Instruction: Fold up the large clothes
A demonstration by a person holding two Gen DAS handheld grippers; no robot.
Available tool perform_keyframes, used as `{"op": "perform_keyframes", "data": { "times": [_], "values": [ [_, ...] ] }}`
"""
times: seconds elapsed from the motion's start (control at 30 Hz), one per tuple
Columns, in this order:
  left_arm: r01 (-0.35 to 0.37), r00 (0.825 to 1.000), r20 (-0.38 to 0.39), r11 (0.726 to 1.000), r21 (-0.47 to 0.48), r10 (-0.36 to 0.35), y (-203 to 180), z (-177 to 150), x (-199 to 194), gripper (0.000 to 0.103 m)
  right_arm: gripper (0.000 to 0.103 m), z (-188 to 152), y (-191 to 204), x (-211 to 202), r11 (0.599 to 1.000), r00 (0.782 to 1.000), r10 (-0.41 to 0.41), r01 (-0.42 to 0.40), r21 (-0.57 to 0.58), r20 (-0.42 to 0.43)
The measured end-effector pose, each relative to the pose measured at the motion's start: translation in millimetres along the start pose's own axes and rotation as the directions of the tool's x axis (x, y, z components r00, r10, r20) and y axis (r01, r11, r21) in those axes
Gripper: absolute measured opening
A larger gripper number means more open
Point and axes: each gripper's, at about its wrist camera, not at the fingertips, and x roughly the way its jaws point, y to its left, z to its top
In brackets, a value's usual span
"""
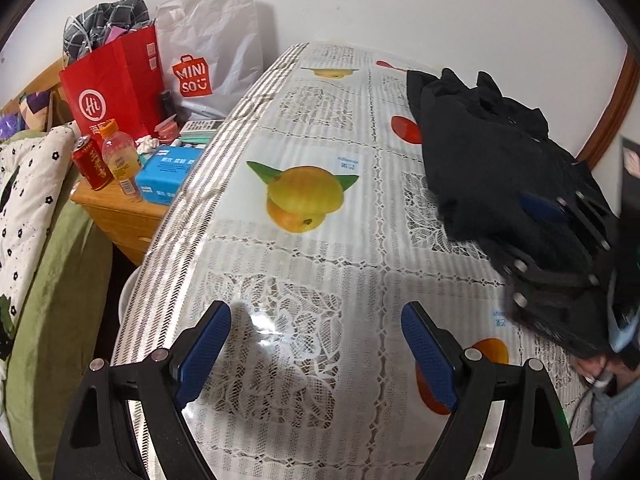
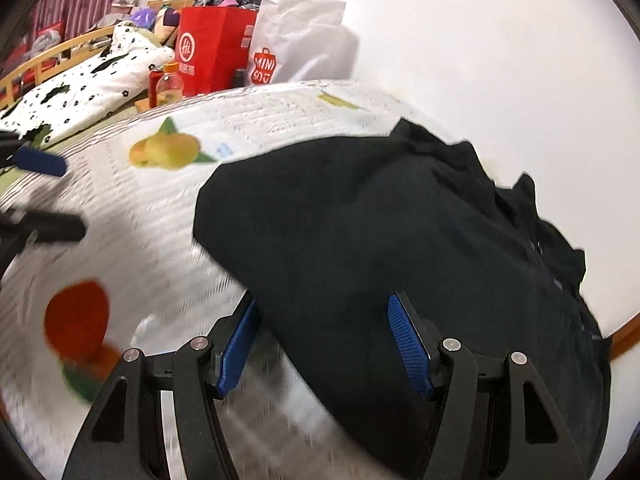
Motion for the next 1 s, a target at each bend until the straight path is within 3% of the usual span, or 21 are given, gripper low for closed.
{"op": "perform_keyframes", "data": {
  "times": [0.1, 0.17, 0.27, 0.37, 0.43, 0.53, 0.67, 0.73, 0.8, 0.87, 1.0],
  "values": [
    [0.007, 1.0, 0.0, 1.0, 0.012, -0.007, -3, 1, 2, 0.086, 0.062, 8, -9, 10, 0.998, 1.0, 0.022, -0.022, 0.061, -0.011],
    [0.016, 1.0, 0.002, 1.0, 0.012, -0.016, -6, 1, 3, 0.086, 0.04, 11, -11, 13, 0.998, 1.0, -0.013, 0.013, 0.065, -0.007],
    [0.027, 1.0, 0.012, 1.0, 0.011, -0.027, -13, 3, 5, 0.086, 0.022, 13, -21, 7, 0.992, 1.0, 0.017, -0.02, 0.121, 0.022],
    [0.04, 0.999, 0.024, 0.999, 0.022, -0.041, -23, 9, 5, 0.086, 0.014, 14, -46, -11, 0.969, 0.993, 0.074, -0.093, 0.23, 0.089],
    [0.049, 0.998, 0.031, 0.998, 0.031, -0.05, -31, 13, 5, 0.086, 0.013, 13, -75, -32, 0.932, 0.979, 0.106, -0.159, 0.327, 0.173],
    [0.061, 0.997, 0.051, 0.997, 0.052, -0.064, -47, 20, 2, 0.086, 0.011, -3, -120, -66, 0.861, 0.95, 0.09, -0.225, 0.456, 0.3],
    [0.099, 0.99, 0.095, 0.992, 0.081, -0.106, -70, 27, -3, 0.086, 0.011, -44, -175, -99, 0.749, 0.906, -0.023, -0.264, 0.608, 0.422],
    [0.125, 0.985, 0.108, 0.987, 0.098, -0.135, -83, 30, -3, 0.086, 0.01, -74, -199, -105, 0.664, 0.895, -0.09, -0.274, 0.696, 0.438],
    [0.152, 0.98, 0.111, 0.981, 0.116, -0.165, -98, 33, -1, 0.086, 0.01, -102, -214, -104, 0.585, 0.902, -0.144, -0.254, 0.77, 0.407],
    [0.181, 0.975, 0.104, 0.974, 0.138, -0.196, -116, 34, 2, 0.086, 0.01, -121, -224, -98, 0.544, 0.923, -0.163, -0.21, 0.812, 0.347],
    [0.23, 0.966, 0.074, 0.954, 0.194, -0.248, -153, 32, 9, 0.086, 0.012, -150, -232, -86, 0.507, 0.966, -0.126, -0.132, 0.852, 0.225]
  ]
}}
